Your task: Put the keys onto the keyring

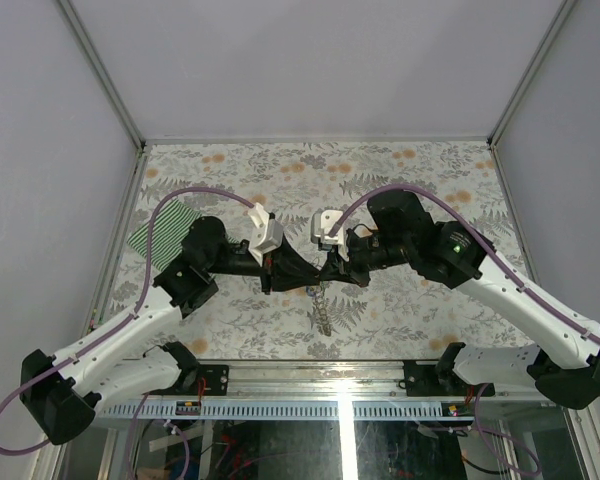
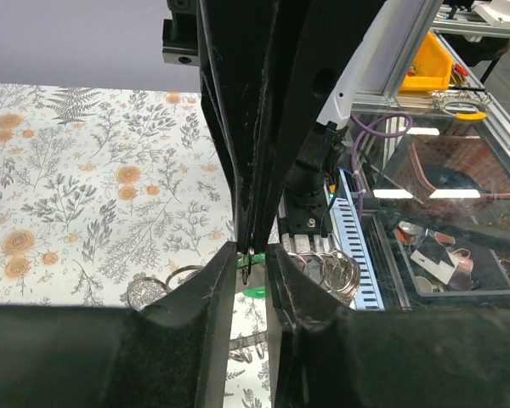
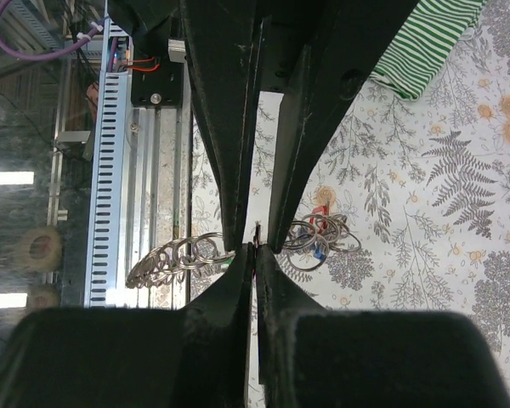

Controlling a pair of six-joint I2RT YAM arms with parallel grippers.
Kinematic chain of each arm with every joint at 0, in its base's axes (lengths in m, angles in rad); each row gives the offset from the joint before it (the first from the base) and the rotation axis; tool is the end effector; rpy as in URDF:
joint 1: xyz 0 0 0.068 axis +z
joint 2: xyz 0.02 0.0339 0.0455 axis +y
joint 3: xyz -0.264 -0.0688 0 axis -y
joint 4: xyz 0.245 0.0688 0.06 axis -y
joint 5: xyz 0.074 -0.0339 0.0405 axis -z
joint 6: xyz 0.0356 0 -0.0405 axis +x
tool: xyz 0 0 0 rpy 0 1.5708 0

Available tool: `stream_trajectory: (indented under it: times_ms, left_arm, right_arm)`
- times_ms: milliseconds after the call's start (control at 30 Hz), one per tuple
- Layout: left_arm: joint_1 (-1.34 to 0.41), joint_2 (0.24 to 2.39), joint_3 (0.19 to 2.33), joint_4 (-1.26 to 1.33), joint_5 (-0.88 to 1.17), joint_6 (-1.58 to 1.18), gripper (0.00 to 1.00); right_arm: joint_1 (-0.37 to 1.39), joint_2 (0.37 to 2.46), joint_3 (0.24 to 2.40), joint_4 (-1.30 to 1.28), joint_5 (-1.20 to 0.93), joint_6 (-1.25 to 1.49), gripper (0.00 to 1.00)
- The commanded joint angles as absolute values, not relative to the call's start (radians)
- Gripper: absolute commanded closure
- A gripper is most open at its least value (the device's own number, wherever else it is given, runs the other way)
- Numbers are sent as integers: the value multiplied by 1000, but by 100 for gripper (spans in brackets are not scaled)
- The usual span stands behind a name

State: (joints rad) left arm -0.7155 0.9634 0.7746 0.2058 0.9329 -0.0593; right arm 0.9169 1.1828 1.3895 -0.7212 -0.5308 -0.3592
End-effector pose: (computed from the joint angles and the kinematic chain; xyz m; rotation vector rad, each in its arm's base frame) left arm 0.1446 -0.1636 0.3449 1.2381 1.1991 -1.3046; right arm 0.1309 0.2005 0.4154 -1.5209 1.4910 0.8875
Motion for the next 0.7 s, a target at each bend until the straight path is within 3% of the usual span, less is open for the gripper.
stream_trajectory:
  times_ms: [0,133,233,367,467,667]
  left_arm:
    - [-731,968,811,172,925,-14,83]
    - [-735,968,815,156,915,-1,83]
    - [-736,968,818,143,911,7,72]
    - [-738,962,819,138,908,11,71]
    - [-736,959,819,134,905,14,73]
    - [-737,960,822,131,906,14,86]
  right_arm:
    - [926,1170,1432,-652,-524,-364,100]
    - [927,1163,1427,-649,-527,-365,100]
    - [927,1155,1424,-648,-523,-365,100]
    - [927,1145,1419,-648,-513,-365,100]
    - [927,1141,1417,-649,-512,-365,100]
    - [927,1136,1416,-650,-515,-364,100]
